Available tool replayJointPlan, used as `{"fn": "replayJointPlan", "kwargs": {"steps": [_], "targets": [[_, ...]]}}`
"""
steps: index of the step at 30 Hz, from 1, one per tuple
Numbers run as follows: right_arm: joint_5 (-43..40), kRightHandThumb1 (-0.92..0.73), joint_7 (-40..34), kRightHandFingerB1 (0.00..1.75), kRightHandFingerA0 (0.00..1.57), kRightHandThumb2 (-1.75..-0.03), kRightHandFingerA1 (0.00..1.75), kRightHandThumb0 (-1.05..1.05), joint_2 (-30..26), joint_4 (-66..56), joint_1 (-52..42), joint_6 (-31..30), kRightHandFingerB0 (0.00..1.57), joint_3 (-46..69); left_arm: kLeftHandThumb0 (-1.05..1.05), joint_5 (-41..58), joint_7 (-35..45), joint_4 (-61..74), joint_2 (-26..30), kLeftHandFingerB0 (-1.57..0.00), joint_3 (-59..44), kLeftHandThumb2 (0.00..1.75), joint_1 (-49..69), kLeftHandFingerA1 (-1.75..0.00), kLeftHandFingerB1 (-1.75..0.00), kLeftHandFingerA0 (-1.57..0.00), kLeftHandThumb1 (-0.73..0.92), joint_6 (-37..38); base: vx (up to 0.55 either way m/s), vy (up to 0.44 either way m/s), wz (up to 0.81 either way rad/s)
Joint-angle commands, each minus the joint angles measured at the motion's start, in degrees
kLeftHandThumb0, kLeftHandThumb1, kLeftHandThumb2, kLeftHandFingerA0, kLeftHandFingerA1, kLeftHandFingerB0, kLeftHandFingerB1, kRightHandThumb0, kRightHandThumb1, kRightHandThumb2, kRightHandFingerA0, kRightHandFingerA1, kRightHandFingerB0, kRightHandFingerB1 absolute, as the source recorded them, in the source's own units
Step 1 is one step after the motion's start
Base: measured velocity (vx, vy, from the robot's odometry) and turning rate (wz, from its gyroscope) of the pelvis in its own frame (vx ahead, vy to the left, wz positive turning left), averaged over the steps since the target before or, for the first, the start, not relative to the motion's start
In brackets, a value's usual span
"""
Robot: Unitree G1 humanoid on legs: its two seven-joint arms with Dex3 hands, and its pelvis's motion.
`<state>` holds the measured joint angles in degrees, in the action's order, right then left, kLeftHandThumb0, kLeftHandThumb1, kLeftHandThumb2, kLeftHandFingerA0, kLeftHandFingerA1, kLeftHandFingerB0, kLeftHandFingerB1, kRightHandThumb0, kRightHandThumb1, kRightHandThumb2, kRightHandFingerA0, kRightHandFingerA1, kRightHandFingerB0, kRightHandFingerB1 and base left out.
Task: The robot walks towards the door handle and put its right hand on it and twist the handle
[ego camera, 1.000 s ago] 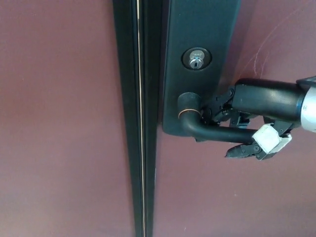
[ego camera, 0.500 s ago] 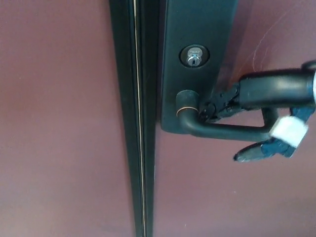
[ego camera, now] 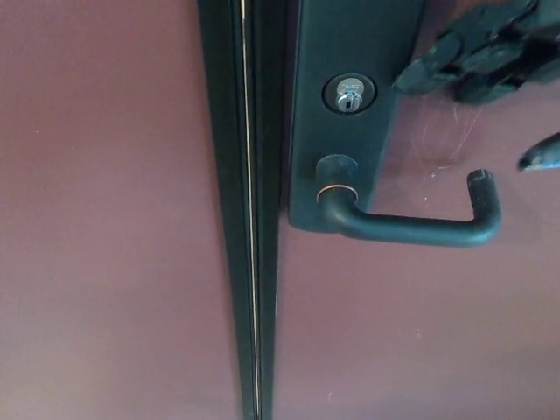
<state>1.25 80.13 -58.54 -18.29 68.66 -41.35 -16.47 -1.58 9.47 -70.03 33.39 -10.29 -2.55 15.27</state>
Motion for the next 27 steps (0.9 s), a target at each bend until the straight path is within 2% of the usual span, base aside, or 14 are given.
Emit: {"fn": "replayJointPlan", "kwargs": {"steps": [1,7,8,11,12,13,14,17,18,20,23,24,25,27], "targets": [[-2.65,-0.54,4.05,0.09,0.05,-0.91,0.12,-0.89,-4.64,2.05,1.71,3.02,0.10,3.40,-0.40,-0.21,0.03,-0.11,0.82,-0.49,0.16,0.69,0.37,-0.56,-0.51,-0.57,0.39,-0.11,0.00,0.000,0.00],[-9.01,-0.51,6.96,0.18,0.01,-0.89,0.23,-0.84,-14.01,3.79,-6.57,5.21,0.11,17.93,-0.40,0.47,0.75,0.06,0.87,-0.49,-0.33,0.69,-0.74,-0.56,-0.51,-0.57,0.39,-0.48,0.00,0.000,0.00],[-9.59,-0.58,7.08,0.24,0.08,-0.58,0.27,-0.84,-14.62,3.65,-8.32,5.16,0.07,20.13,-0.40,0.60,0.89,0.11,0.88,-0.49,-0.43,0.69,-0.78,-0.56,-0.51,-0.57,0.39,-0.46,0.00,0.000,0.00],[-11.18,-0.58,6.71,0.24,0.08,-0.58,0.27,-0.84,-15.73,3.00,-12.06,5.55,0.07,24.11,-0.40,0.74,1.10,0.14,0.93,-0.49,-0.60,0.69,-0.81,-0.56,-0.51,-0.57,0.39,-0.41,0.00,0.000,0.00],[-10.89,-0.56,9.51,0.26,0.14,-0.58,0.31,-0.80,-15.91,2.35,-21.18,4.28,0.12,35.72,-0.40,0.47,0.91,0.31,0.84,-0.49,-0.38,0.69,-0.45,-0.56,-0.51,-0.57,0.39,-0.09,0.00,0.000,0.00],[-10.62,-0.21,12.20,0.47,0.01,-0.87,0.49,-0.37,-14.59,2.15,-29.48,3.02,0.00,46.42,-0.40,0.18,0.66,0.61,0.92,-0.49,-0.16,0.69,-0.37,-0.56,-0.51,-0.57,0.39,-0.19,0.00,0.000,0.00],[-11.93,-0.22,12.37,0.46,0.01,-0.87,0.48,-0.37,-14.19,2.43,-35.02,2.39,0.00,52.06,-0.40,0.19,0.65,0.85,0.62,-0.49,-0.11,0.69,-0.01,-0.56,-0.51,-0.57,0.39,-0.02,0.00,0.000,0.00],[-12.54,-0.22,12.37,0.46,0.01,-0.87,0.48,-0.37,-14.10,2.04,-37.02,2.69,0.00,53.89,-0.40,0.18,0.65,0.87,0.58,-0.49,-0.12,0.69,0.03,-0.56,-0.51,-0.57,0.39,0.00,0.00,0.000,0.00],[-12.14,-0.54,12.37,0.30,0.28,-0.57,0.38,-0.72,-11.01,1.45,-44.82,3.08,0.22,60.85,-0.33,0.15,0.78,1.08,0.48,-0.54,-0.05,0.54,0.32,-0.48,-0.42,-0.62,0.47,0.30,0.00,0.000,0.00],[-11.40,-0.55,12.37,0.31,0.30,-0.57,0.38,-0.73,-1.60,1.12,-63.26,6.96,0.24,74.85,-0.32,0.18,1.12,1.20,0.16,-0.54,0.04,0.54,0.62,-0.48,-0.42,-0.63,0.47,0.67,0.00,0.000,0.00],[-12.16,-0.55,12.37,0.31,0.30,-0.57,0.38,-0.73,-1.07,0.92,-65.34,7.68,0.24,76.09,-0.32,0.18,1.13,1.19,0.14,-0.54,0.03,0.54,0.61,-0.48,-0.42,-0.63,0.47,0.66,0.00,0.000,0.00],[-12.08,-0.54,12.37,0.31,0.33,-0.57,0.39,-0.71,2.36,1.19,-69.05,10.16,0.27,77.04,-0.39,0.17,1.10,0.90,0.17,-0.50,0.01,0.67,0.72,-0.56,-0.51,-0.59,0.39,0.59,0.00,0.000,0.00],[-11.89,-0.54,12.37,0.31,0.33,-0.57,0.39,-0.71,7.51,1.61,-74.46,13.82,0.27,78.36,-0.39,0.16,1.06,0.47,0.20,-0.50,-0.03,0.67,0.89,-0.56,-0.51,-0.59,0.39,0.48,0.00,0.000,0.00],[-10.14,-0.54,12.29,0.32,0.34,-0.57,0.39,-0.70,11.56,1.56,-78.61,14.04,0.29,77.78,-0.40,0.09,0.91,0.03,0.09,-0.49,-0.01,0.68,0.82,-0.56,-0.51,-0.59,0.39,0.38,0.00,0.000,0.00]]}}
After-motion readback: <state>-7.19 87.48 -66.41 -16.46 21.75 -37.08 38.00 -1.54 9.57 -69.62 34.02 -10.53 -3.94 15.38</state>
